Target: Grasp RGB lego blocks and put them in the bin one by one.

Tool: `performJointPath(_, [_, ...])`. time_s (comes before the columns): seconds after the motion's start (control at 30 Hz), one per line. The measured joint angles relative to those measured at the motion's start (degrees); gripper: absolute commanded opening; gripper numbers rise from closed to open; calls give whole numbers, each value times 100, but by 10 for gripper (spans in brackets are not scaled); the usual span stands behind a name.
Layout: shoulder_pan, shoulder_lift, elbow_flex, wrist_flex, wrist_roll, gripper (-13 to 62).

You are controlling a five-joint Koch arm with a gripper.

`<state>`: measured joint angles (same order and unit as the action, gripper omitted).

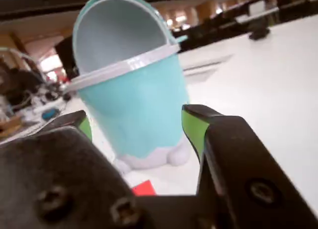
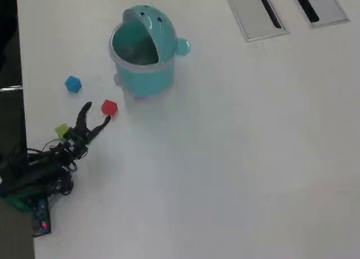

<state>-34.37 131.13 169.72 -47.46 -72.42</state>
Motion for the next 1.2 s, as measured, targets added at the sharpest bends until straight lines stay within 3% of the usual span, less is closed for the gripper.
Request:
performJointPath(0.27, [-932,0,-185,721,-1477,330])
performJointPath(0.7, [-1477,-158,-940,2812,-1556,330])
performJointPath(1.2, [-1547,-3076,-2461,3023,-1564,330])
